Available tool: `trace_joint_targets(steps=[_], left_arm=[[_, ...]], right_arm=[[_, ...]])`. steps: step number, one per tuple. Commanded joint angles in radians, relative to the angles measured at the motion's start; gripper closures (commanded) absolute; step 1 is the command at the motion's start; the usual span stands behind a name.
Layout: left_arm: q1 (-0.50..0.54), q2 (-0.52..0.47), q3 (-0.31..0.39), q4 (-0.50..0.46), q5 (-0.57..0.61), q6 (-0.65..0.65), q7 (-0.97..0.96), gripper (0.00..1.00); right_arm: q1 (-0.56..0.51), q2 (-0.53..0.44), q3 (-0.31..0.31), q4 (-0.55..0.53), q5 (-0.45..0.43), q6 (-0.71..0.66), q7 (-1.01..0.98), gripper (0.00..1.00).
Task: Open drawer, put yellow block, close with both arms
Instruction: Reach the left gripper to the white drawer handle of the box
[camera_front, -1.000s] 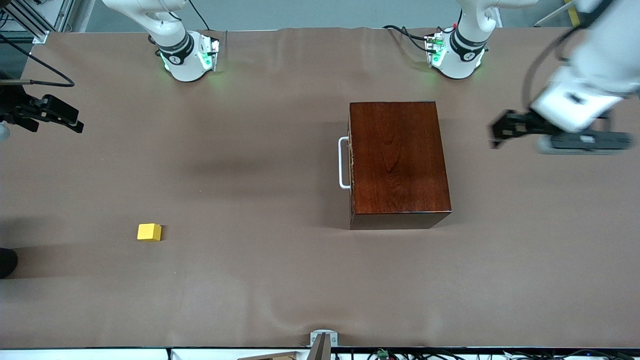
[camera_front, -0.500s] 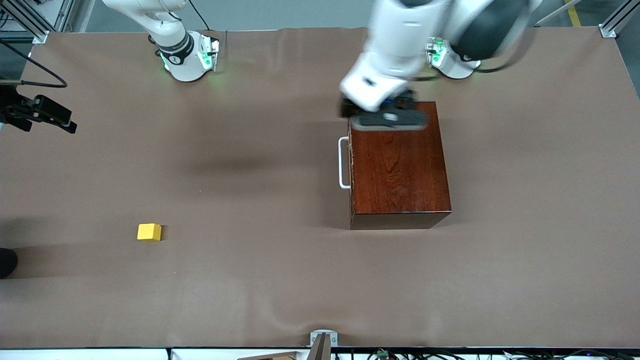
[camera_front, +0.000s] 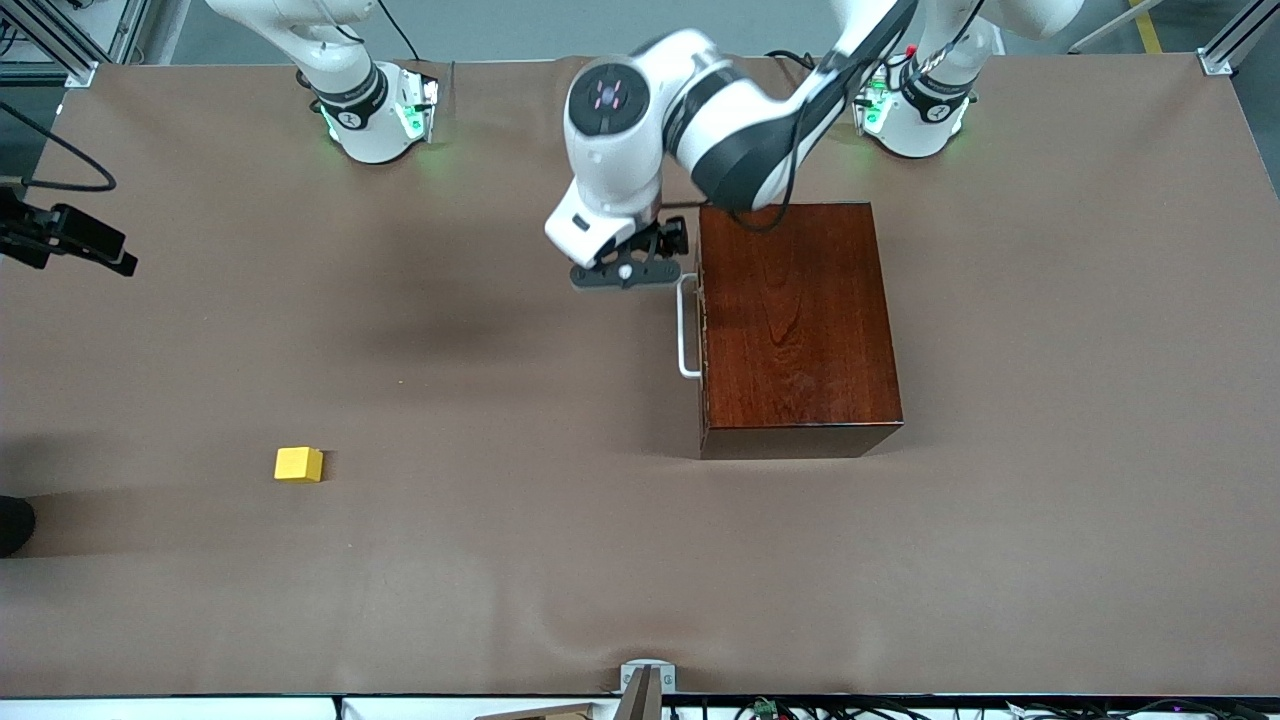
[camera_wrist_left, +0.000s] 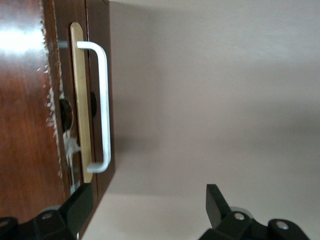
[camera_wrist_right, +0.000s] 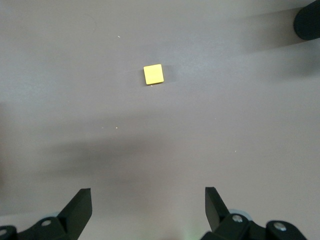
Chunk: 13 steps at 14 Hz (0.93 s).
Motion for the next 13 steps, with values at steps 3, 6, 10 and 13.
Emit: trace_joint_targets(steps=[3, 6, 10, 13], left_arm=[[-0.065, 0.092, 0.011, 0.039, 0.189, -0.021, -0.014, 0.00], [-0.062, 0.109, 0.012, 0.041, 0.189, -0.013, -0.010, 0.00], [-0.059, 0.139, 0.018, 0.038, 0.199, -0.014, 0.012, 0.00], [-0.056, 0.159, 0.023, 0.038, 0.202, -0.018, 0.027, 0.00]], right_arm=[[-0.008, 0.006, 0.017, 0.009, -0.012, 0.004, 0.005, 0.00], [-0.011, 0.022, 0.018, 0.010, 0.005, 0.004, -0.003, 0.00], [0.061, 0.021, 0.028, 0.012, -0.012, -0.006, 0.005, 0.00], [0.053, 0.009, 0.021, 0.027, -0.012, -0.092, -0.003, 0.00]])
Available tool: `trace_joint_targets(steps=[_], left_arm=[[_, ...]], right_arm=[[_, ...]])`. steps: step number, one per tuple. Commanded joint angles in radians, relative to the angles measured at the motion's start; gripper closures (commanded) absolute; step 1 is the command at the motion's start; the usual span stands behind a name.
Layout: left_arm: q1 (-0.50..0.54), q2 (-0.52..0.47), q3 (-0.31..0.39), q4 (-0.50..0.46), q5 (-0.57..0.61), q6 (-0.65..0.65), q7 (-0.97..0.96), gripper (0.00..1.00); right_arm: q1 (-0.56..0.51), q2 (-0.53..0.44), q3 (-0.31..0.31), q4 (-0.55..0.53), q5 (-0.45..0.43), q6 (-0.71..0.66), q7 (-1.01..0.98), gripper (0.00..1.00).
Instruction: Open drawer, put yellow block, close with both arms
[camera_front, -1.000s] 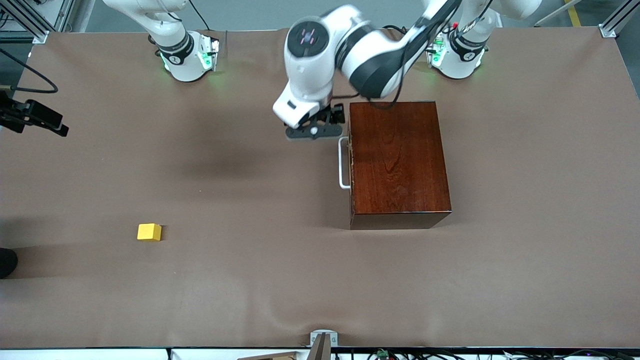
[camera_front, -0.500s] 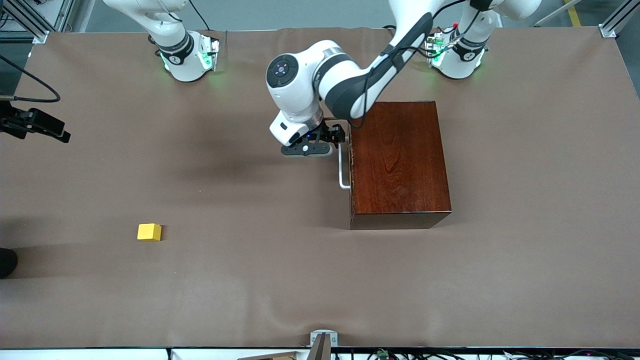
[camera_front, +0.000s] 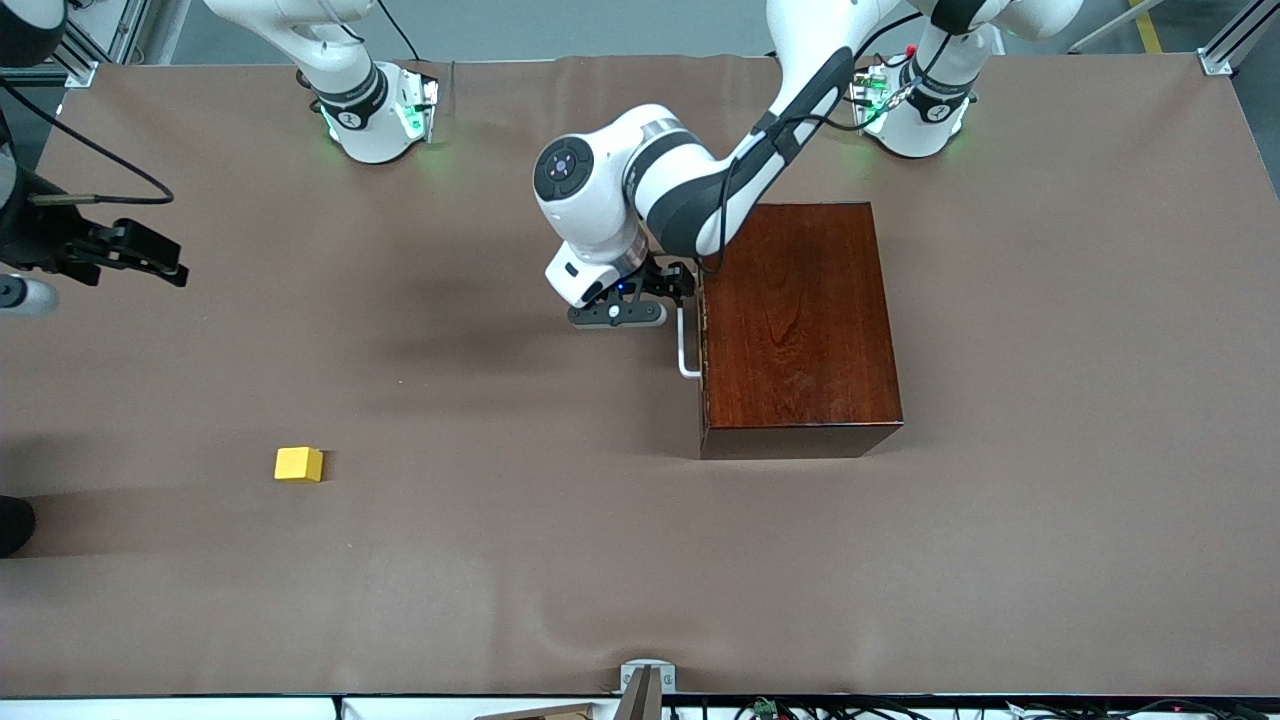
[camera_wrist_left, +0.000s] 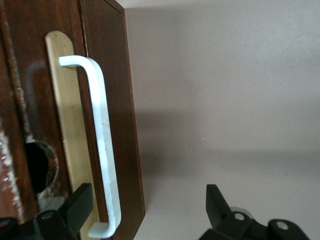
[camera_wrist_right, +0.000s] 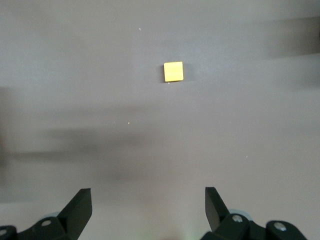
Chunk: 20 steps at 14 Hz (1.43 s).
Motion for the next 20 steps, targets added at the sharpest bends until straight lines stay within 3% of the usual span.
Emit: trace_joint_targets(steps=[1, 3, 8, 20], left_arm=[[-0.002, 0.032, 0.002, 0.029, 0.032, -0.016, 0.014, 0.00], [-0.002, 0.045, 0.002, 0.029, 0.039, -0.016, 0.014, 0.00], [-0.002, 0.062, 0.002, 0.029, 0.038, -0.007, 0.009, 0.00], [-0.003, 0.062, -0.001, 0.031, 0.022, 0.182, 0.006, 0.00]], right_arm=[[-0.012, -0.016, -0.011, 0.053, -0.016, -0.113, -0.002, 0.00], [-0.010, -0.020, -0.010, 0.101, -0.016, -0.137, 0.000, 0.00], [0.003, 0.014, -0.003, 0.101, 0.004, -0.092, 0.004, 0.00], [-0.009, 0.051, -0.010, 0.104, -0.023, -0.098, 0.007, 0.00]])
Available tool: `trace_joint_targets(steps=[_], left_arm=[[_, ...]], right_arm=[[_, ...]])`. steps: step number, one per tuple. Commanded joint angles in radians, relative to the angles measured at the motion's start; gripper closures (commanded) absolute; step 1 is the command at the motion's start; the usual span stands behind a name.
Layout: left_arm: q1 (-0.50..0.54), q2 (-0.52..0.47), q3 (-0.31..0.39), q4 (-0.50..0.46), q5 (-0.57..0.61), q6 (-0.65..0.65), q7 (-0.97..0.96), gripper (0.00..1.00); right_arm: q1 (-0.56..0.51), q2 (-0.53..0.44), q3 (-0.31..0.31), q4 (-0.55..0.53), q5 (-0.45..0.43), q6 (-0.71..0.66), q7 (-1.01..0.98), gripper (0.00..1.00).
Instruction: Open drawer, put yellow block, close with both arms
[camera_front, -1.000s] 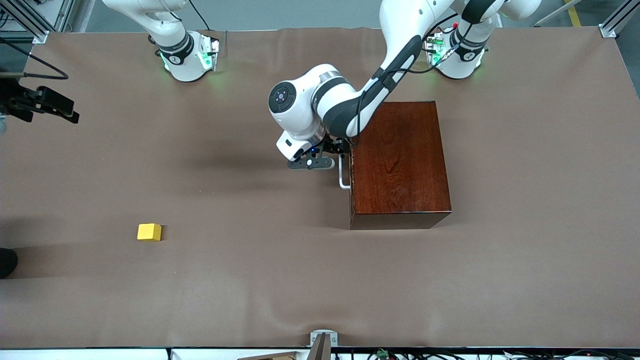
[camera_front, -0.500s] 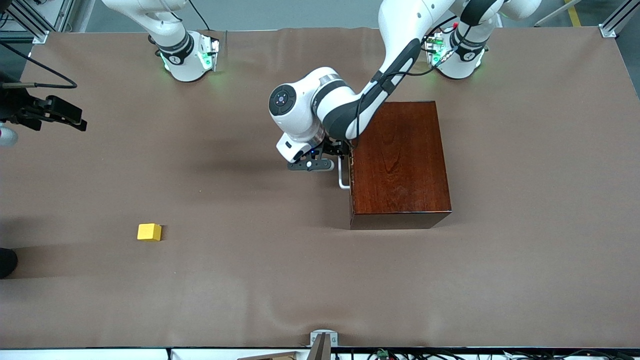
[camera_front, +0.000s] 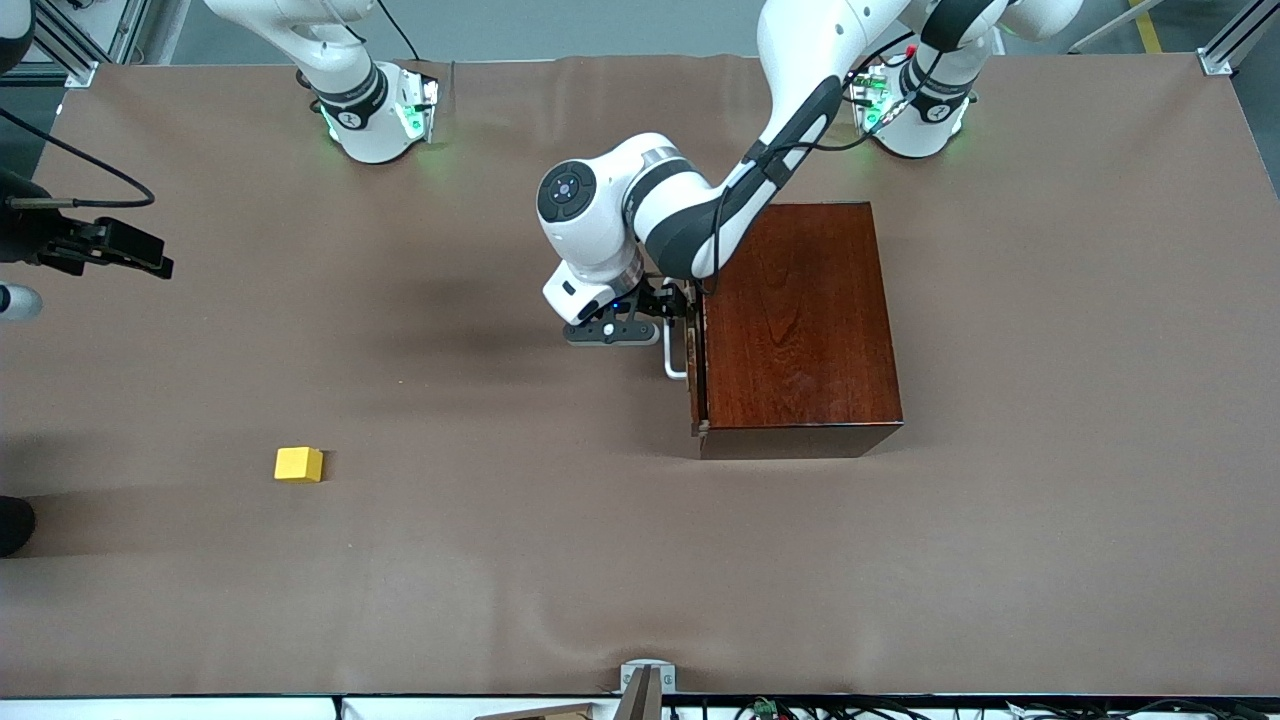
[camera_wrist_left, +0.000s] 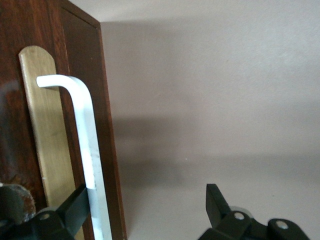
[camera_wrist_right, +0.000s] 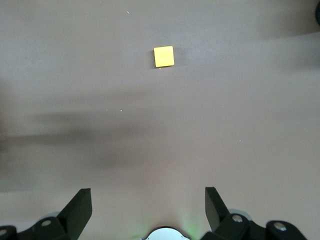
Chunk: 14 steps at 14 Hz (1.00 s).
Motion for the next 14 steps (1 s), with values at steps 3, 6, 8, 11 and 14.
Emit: trace_joint_targets(steps=[3, 6, 8, 11, 14], left_arm=[[-0.009, 0.015, -0.012, 0.019, -0.024, 0.131, 0.003, 0.00], [-0.009, 0.018, -0.012, 0.019, -0.042, 0.183, 0.003, 0.00], [-0.009, 0.029, -0.012, 0.019, -0.061, 0.214, 0.003, 0.00], [-0.011, 0.041, -0.012, 0.020, -0.078, 0.257, 0.000, 0.00], [-0.012, 0.041, -0.015, 0.020, -0.080, 0.288, -0.017, 0.00]], right_arm=[[0.008, -0.012, 0.010, 0.018, -0.012, -0.025, 0.007, 0.00], [-0.012, 0.003, 0.006, 0.009, -0.015, -0.067, 0.007, 0.00], [-0.039, 0.004, 0.006, 0.015, -0.020, -0.145, 0.009, 0.00], [-0.041, -0.001, 0.007, 0.019, -0.021, -0.156, 0.009, 0.00], [-0.053, 0.039, 0.007, 0.018, -0.014, -0.081, 0.009, 0.00]])
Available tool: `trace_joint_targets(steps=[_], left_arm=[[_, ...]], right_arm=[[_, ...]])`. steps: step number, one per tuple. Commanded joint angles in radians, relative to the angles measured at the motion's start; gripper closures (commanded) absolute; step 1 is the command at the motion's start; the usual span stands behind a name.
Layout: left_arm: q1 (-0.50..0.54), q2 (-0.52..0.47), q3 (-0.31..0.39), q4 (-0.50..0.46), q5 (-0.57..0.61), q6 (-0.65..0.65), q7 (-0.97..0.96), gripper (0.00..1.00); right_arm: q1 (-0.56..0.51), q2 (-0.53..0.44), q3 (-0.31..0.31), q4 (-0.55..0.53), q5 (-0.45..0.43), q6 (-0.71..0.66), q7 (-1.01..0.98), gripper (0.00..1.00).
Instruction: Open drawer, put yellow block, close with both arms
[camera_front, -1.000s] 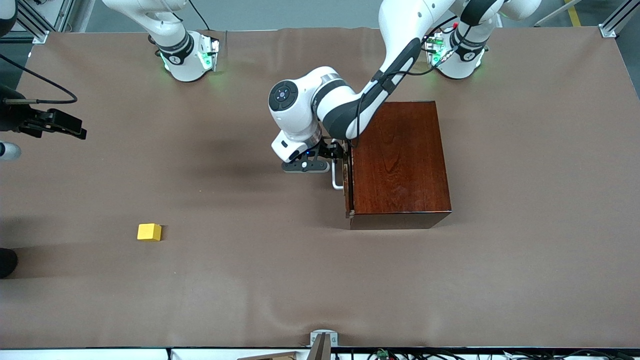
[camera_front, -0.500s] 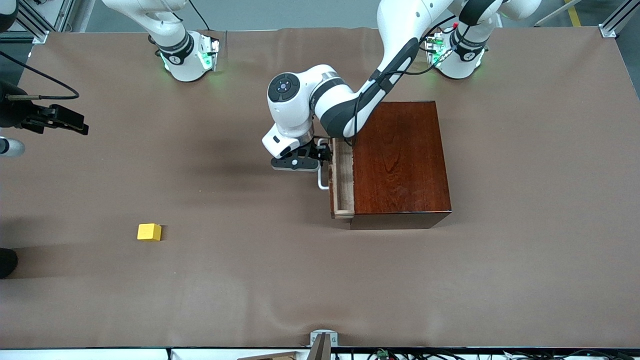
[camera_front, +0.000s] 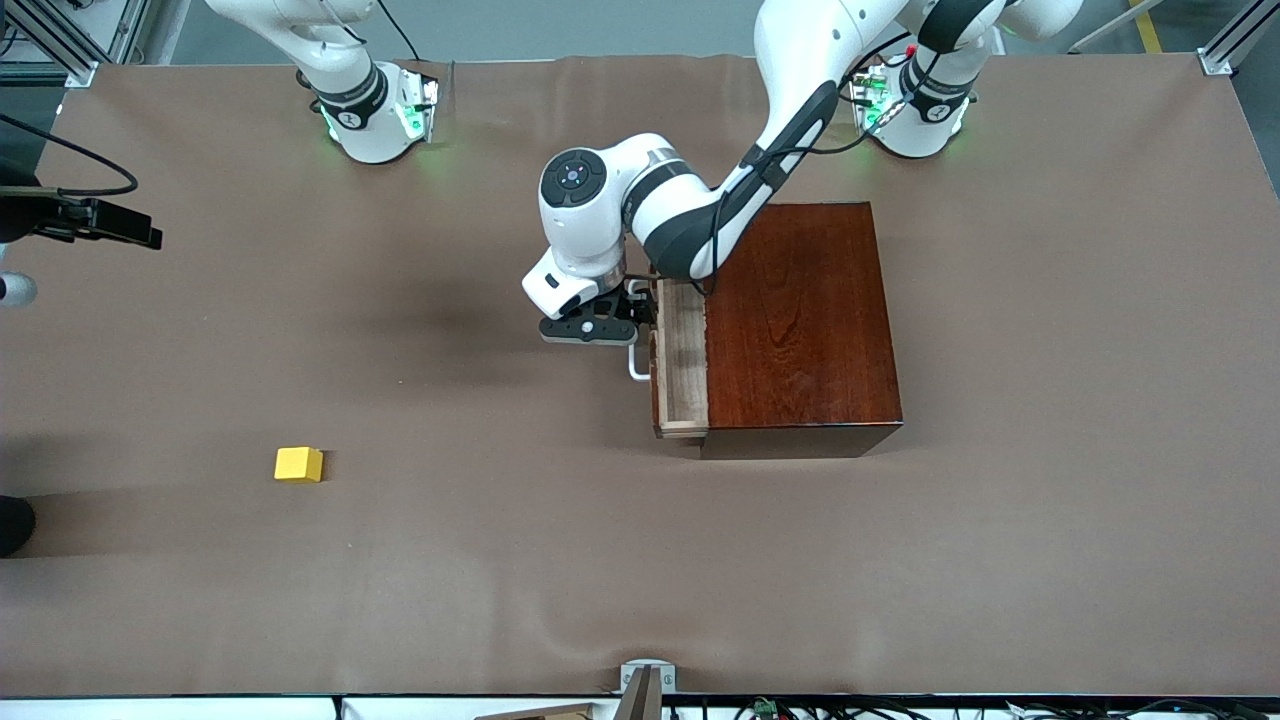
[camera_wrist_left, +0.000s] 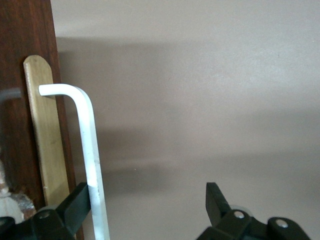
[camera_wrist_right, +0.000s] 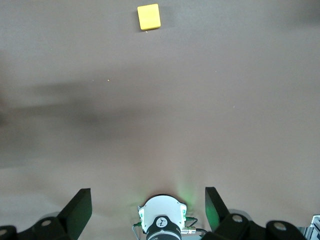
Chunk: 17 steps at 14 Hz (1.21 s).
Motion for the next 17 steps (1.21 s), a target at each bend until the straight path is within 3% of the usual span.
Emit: trace_joint_targets(steps=[1, 9, 11, 17], left_arm=[[-0.009, 0.034, -0.010, 0.025, -0.025, 0.120, -0.009, 0.00], [-0.007, 0.028, -0.009, 0.028, -0.066, 0.166, -0.044, 0.00], [-0.007, 0.029, -0.009, 0.028, -0.069, 0.166, -0.044, 0.00], [-0.009, 0.029, -0.013, 0.030, -0.069, 0.206, -0.044, 0.00]], right_arm=[[-0.018, 0.055, 0.010, 0.009, -0.009, 0.114, 0.008, 0.00], [-0.021, 0.232, 0.010, 0.012, -0.014, 0.165, 0.008, 0.00], [-0.009, 0.311, 0.010, 0.005, -0.070, 0.296, 0.008, 0.00], [-0.018, 0.448, 0.010, 0.014, -0.075, 0.361, 0.011, 0.00]])
